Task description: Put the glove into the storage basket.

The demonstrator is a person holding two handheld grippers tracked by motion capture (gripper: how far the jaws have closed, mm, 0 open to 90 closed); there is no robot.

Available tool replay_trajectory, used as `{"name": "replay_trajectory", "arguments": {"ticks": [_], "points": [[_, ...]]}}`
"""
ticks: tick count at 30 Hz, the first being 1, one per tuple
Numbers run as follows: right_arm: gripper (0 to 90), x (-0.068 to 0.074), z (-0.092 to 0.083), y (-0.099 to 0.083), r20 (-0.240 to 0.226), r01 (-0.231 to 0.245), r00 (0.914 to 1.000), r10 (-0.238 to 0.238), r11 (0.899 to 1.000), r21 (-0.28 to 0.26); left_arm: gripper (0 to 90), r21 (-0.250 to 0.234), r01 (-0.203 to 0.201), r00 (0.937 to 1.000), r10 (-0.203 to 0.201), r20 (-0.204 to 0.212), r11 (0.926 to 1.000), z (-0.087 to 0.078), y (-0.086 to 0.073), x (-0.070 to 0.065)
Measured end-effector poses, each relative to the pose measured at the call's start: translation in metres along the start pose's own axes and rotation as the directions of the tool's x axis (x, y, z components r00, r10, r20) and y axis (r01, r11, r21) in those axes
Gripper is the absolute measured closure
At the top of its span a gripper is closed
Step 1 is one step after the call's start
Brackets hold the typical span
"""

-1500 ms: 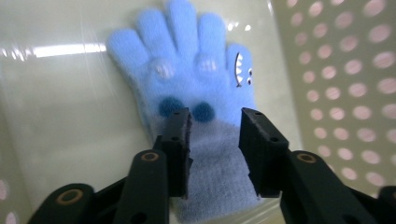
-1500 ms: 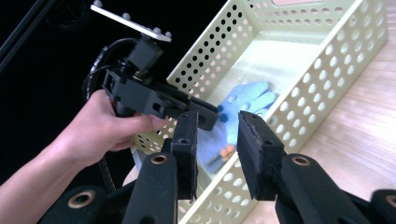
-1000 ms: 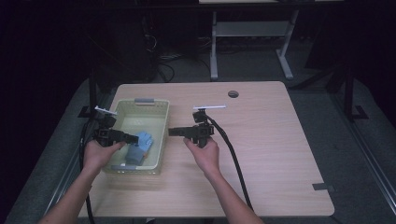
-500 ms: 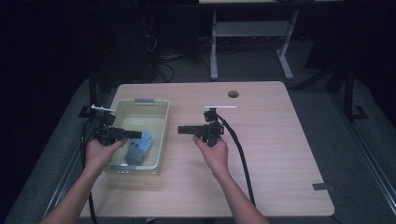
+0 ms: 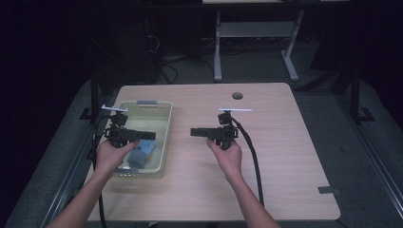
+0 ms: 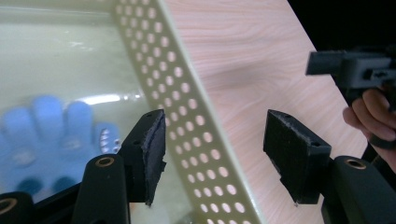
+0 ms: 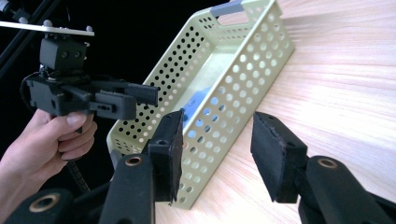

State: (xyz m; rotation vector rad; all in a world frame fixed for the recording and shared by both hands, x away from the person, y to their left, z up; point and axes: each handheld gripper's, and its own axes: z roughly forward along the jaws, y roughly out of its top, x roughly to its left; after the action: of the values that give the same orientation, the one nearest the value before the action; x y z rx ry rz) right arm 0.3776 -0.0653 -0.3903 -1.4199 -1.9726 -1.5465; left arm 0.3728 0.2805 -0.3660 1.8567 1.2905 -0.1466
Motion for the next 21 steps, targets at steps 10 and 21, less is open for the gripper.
{"name": "replay_trajectory", "arguments": {"ticks": [10,21], "points": [[52.0,-0.011,-0.019,-0.004,0.02,-0.012,0.9997,0.012,1.0,-0.024,36.9,-0.003,-0.029,0.9994,0.029,0.022,0.9996,0.012,0.001,-0.014],[51.6,-0.021,-0.039,-0.007,0.031,-0.017,0.9994,0.018,0.999,-0.044,34.3,-0.006,-0.056,0.9969,0.056,0.055,0.9984,0.024,0.002,-0.027]]}}
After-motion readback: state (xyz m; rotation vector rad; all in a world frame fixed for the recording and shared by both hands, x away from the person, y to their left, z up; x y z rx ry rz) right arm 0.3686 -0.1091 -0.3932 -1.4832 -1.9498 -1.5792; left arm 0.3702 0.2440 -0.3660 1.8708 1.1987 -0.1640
